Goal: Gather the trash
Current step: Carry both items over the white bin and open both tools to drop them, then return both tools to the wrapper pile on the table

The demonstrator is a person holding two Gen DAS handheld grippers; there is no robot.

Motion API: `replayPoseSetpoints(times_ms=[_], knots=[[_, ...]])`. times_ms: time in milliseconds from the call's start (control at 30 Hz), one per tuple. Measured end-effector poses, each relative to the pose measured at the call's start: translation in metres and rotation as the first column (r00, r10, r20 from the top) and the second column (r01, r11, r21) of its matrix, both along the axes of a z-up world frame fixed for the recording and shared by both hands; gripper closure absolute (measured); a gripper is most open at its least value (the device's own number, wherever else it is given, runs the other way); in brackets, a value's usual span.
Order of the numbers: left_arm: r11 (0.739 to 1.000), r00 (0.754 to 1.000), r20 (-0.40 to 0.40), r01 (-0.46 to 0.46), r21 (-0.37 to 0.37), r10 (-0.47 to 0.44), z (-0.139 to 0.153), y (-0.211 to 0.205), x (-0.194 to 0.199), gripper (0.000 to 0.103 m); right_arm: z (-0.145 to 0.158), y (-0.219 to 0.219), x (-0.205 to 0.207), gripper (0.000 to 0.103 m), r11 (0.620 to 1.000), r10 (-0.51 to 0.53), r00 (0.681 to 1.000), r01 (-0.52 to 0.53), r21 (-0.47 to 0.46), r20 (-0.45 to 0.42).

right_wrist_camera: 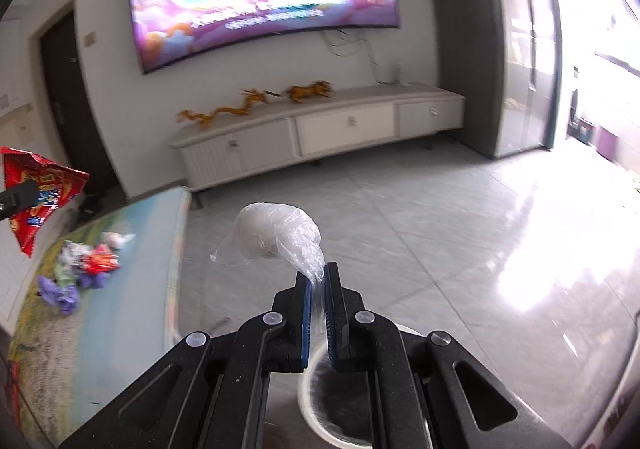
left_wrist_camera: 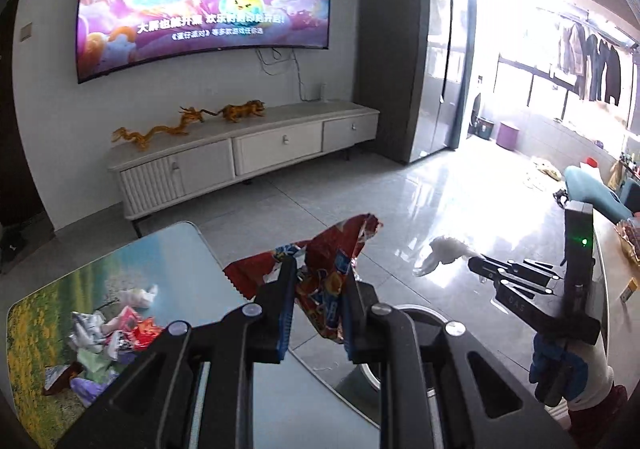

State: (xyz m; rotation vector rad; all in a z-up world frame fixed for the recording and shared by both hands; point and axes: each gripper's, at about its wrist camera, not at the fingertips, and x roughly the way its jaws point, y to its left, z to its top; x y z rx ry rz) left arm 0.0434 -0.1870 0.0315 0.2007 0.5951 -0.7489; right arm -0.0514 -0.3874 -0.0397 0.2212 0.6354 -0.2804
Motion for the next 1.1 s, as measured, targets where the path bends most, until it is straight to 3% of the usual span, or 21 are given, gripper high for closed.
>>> replayPoseSetpoints(times_ms=[233,367,600,700,767,867,1000,1100], knots=[[0.986,0.988,-0.119,0.116,0.116,-0.102,-0.063,-0.089,0.012,0.084,-0.069,-0.053,-0.009,0.096,0.987,-0.124,0.981,0.138,0.086,-0.150],[0.974,0.962,-0.236,0.174,0.144,-0.137,-0.105,-0.125,0.023,0.084,-0.106,-0.074,-0.015,0.095,0.974,-0.156,0.961,0.189,0.127,-0.229],[0.947,0.919,-0.349,0.260,0.187,-0.184,-0.162,-0.170,0.028,0.082,-0.157,-0.098,-0.013,0.094,0.949,-0.176,0.925,0.250,0.191,-0.336],[0.937,0.898,-0.394,0.289,0.196,-0.195,-0.183,-0.184,0.030,0.081,-0.171,-0.101,-0.011,0.089,0.940,-0.176,0.914,0.266,0.214,-0.367],[0.932,0.884,-0.427,0.300,0.202,-0.192,-0.195,-0.193,0.031,0.067,-0.179,-0.103,-0.013,0.075,0.933,-0.183,0.906,0.283,0.223,-0.383],[0.932,0.871,-0.455,0.304,0.198,-0.187,-0.208,-0.203,0.036,0.048,-0.186,-0.106,-0.016,0.067,0.926,-0.199,0.895,0.306,0.223,-0.400],[0.937,0.852,-0.489,0.305,0.170,-0.189,-0.212,-0.201,0.041,0.047,-0.184,-0.105,-0.020,0.065,0.916,-0.230,0.882,0.338,0.215,-0.411],[0.946,0.863,-0.475,0.280,0.163,-0.174,-0.209,-0.191,0.044,0.047,-0.173,-0.102,-0.019,0.064,0.906,-0.287,0.872,0.381,0.184,-0.397]])
